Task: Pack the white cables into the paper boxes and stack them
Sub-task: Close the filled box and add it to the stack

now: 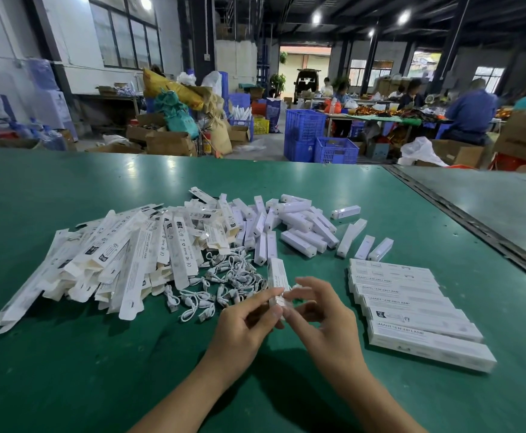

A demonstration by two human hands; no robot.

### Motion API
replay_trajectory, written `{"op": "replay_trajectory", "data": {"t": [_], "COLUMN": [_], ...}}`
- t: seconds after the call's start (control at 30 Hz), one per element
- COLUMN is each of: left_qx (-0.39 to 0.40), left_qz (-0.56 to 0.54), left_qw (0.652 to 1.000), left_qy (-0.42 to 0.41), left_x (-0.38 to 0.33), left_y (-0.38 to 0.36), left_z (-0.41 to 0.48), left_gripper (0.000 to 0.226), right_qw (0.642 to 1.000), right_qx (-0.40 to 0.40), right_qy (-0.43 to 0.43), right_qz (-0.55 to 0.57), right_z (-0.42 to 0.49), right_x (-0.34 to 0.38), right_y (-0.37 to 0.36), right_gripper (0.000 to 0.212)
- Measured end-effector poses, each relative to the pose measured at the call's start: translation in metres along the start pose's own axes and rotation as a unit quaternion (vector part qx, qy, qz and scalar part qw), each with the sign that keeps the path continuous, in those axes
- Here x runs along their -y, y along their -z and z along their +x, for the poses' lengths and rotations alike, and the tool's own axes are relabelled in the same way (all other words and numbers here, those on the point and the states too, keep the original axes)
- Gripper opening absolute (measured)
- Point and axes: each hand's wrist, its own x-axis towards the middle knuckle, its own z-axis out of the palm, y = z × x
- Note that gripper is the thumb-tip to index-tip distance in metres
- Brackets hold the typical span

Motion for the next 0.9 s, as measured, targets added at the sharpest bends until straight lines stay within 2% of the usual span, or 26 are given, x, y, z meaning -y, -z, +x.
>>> {"op": "replay_trajectory", "data": {"t": [0.13, 0.27, 0.33, 0.4, 0.5, 0.57, 0.77, 0.9], "left_qx": [0.007, 0.005, 0.004, 0.005, 0.03, 0.042, 0.076, 0.069], "left_qz": [0.022, 0.035, 0.014, -0.026, -0.073, -0.107, -0.076, -0.105], "left_qw": [1.0, 0.999, 1.0, 1.0, 0.996, 0.992, 0.994, 0.99], "left_qy": [-0.008, -0.011, -0.004, 0.011, 0.037, 0.046, 0.027, 0.06], "left_x": [0.002, 0.003, 0.002, 0.0, -0.004, -0.005, -0.011, -0.009], "left_y": [0.0, 0.001, -0.001, -0.001, 0.001, 0.003, 0.002, 0.008], "left_z": [0.001, 0.003, 0.004, 0.004, 0.003, 0.0, -0.004, -0.002], "left_gripper": [0.028, 0.027, 0.02, 0.018, 0.023, 0.023, 0.022, 0.015], "right_qw": [0.997, 0.995, 0.989, 0.963, 0.884, 0.854, 0.852, 0.846], "right_qx": [-0.005, -0.014, -0.01, 0.005, -0.023, -0.04, -0.011, -0.017], "right_qy": [-0.055, -0.08, -0.129, -0.212, -0.32, -0.361, -0.376, -0.374], "right_qz": [0.054, 0.06, 0.077, 0.167, 0.341, 0.373, 0.364, 0.38], "right_z": [0.002, 0.0, -0.001, 0.0, 0.007, 0.011, 0.013, 0.011], "right_x": [0.001, 0.003, 0.003, 0.004, 0.007, 0.007, 0.009, 0.011], "right_y": [-0.001, -0.005, -0.007, -0.01, -0.009, -0.003, 0.005, 0.003], "right_gripper": [0.05, 0.046, 0.048, 0.058, 0.066, 0.061, 0.041, 0.021]}}
